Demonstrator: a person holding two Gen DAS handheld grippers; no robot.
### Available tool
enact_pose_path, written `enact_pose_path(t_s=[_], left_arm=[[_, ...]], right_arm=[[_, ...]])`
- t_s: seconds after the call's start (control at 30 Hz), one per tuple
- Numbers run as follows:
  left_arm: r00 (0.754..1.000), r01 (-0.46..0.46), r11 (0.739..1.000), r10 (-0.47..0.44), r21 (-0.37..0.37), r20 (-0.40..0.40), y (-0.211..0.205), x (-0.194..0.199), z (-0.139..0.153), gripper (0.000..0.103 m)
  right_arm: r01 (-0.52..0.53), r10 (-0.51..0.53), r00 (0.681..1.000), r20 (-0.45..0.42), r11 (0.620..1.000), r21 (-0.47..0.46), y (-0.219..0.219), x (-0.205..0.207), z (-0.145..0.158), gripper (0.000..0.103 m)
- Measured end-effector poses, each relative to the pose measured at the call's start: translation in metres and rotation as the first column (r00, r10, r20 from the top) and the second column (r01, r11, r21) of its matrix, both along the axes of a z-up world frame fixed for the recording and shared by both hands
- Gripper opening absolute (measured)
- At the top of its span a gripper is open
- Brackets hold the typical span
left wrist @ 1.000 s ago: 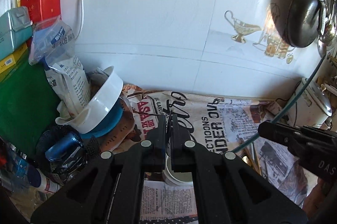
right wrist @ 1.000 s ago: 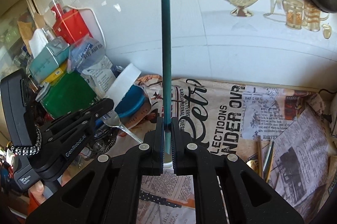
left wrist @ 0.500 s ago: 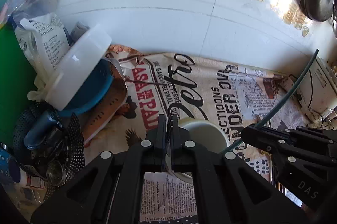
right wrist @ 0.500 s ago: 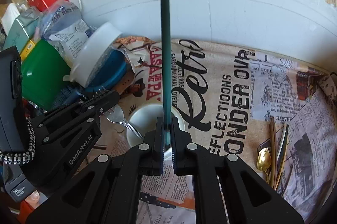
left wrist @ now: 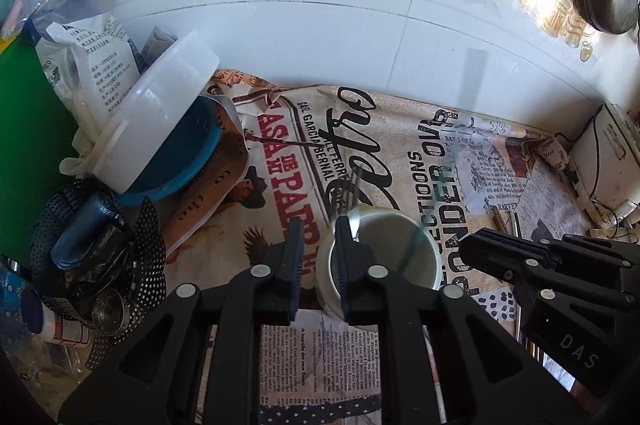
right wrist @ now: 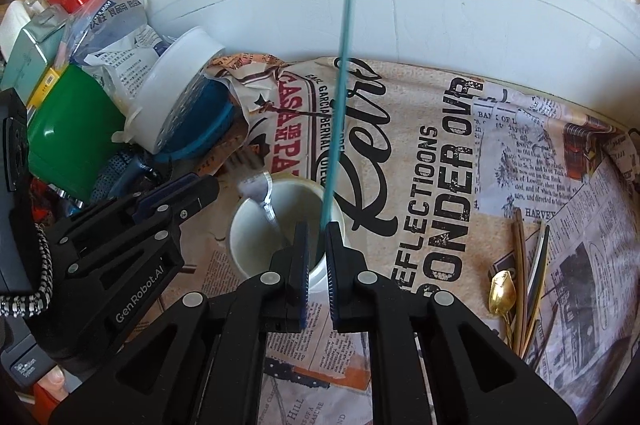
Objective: Organize utensils
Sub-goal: 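Lower the fork and teal stick into the white cup and open both tools, then move both open tools back to the utensil pile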
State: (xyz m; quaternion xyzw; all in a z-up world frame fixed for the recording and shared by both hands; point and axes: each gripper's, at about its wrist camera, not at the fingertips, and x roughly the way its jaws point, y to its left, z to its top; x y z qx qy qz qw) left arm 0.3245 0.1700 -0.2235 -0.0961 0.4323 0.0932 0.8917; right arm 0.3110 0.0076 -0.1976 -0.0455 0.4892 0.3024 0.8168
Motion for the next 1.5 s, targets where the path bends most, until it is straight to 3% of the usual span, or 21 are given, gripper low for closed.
enact_pose_path(t_s=[0.07,0.37,0.53,0.83,1.17,1.5], left_arm=[[1.0,-0.003,1.0,0.003,0.009,0.011,-0.001,-0.005,0.006,0.027],[0.997,-0.008,0.999,0.005,0.048,0.078,-0.025,-0.033,0.044,0.045],[0.993,-0.009,0.998,0.001,0.067,0.115,-0.046,-0.046,0.064,0.054],[0.988,0.01,0.998,-0.018,0.058,0.153,-0.093,-0.057,0.081,0.07],[0.996,0.042,0.999,-0.042,0.004,0.082,-0.151,-0.046,0.049,0.07],[0.998,0.019,0.999,-0.022,-0.049,-0.062,-0.185,-0.031,-0.015,0.07]], right_arm=[[-0.006,0.006,1.0,0.018,1.0,-0.001,-0.003,-0.004,0.005,0.01],[-0.015,0.014,0.993,0.12,1.0,0.009,-0.037,-0.027,0.041,0.018],[0.003,-0.009,0.983,0.182,0.999,0.035,-0.065,-0.035,0.064,0.032],[0.054,-0.066,0.964,0.259,0.997,0.054,-0.122,-0.042,0.085,0.043],[0.104,-0.105,0.967,0.232,0.994,0.015,-0.184,-0.038,0.067,0.043],[0.11,-0.104,0.99,0.092,0.992,-0.067,-0.221,-0.018,0.004,0.043]])
